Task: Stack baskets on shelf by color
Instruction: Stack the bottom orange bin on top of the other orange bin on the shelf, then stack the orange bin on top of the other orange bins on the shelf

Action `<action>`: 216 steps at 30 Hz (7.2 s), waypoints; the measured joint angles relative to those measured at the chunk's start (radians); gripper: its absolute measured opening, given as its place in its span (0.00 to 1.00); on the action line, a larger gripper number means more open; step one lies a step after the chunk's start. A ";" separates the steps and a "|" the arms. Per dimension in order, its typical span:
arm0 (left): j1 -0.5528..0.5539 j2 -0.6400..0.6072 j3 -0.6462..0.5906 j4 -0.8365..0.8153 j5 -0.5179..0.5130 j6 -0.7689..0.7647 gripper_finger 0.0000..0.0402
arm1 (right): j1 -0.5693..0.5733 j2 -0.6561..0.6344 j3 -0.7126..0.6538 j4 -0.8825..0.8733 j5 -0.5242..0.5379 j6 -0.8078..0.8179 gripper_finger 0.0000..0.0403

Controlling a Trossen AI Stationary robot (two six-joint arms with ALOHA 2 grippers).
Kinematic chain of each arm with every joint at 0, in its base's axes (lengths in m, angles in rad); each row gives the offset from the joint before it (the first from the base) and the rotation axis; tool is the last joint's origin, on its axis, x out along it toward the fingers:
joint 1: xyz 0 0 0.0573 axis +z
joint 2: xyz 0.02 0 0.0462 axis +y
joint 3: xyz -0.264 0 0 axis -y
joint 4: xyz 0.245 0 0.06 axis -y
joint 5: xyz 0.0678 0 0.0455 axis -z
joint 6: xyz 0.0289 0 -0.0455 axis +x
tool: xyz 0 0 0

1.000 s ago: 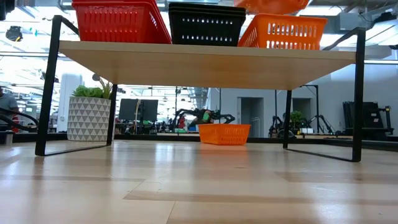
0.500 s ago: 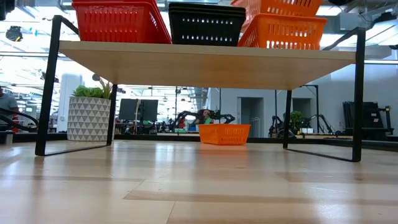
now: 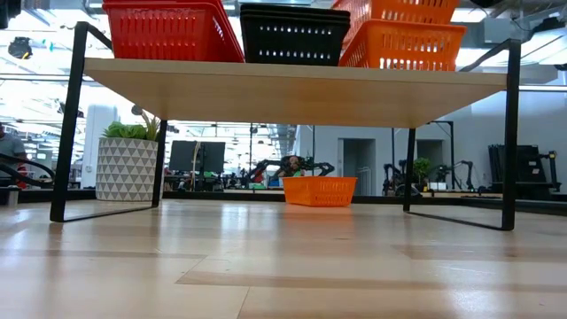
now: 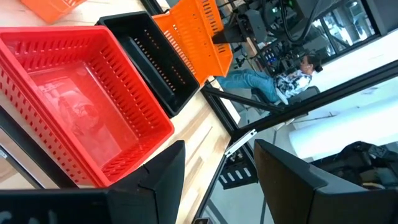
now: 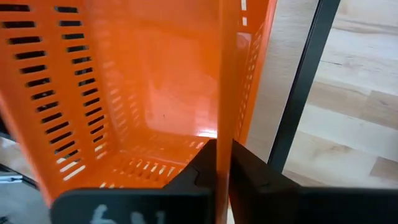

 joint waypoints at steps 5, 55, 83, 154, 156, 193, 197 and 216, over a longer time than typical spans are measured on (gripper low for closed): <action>0.000 0.000 0.000 0.000 0.019 0.011 0.44 | 0.001 0.000 0.000 0.001 0.000 0.006 0.16; 0.000 -0.143 0.000 0.001 0.058 0.138 0.44 | -0.346 -0.058 0.109 0.052 0.090 -0.410 0.46; 0.000 -0.435 0.001 -0.023 -0.652 0.257 0.44 | -0.949 0.551 0.108 0.384 -0.289 -1.291 0.53; 0.001 -0.478 0.000 -0.197 -0.336 0.276 0.00 | -0.350 -0.068 0.290 -0.093 0.113 -0.392 0.02; 0.001 -0.478 0.000 -0.214 -0.308 0.256 0.00 | -0.266 -0.070 0.246 -0.061 0.150 -0.307 0.02; 0.001 -0.477 0.000 -0.230 -0.250 0.243 0.00 | 0.067 -0.005 0.029 0.060 0.192 0.085 0.07; 0.001 -0.477 0.000 -0.230 -0.250 0.244 0.00 | 0.067 -0.002 0.029 0.060 0.162 0.068 0.11; 0.001 -0.477 0.000 -0.239 -0.251 0.246 0.00 | 0.067 -0.002 0.029 0.060 0.140 0.055 0.27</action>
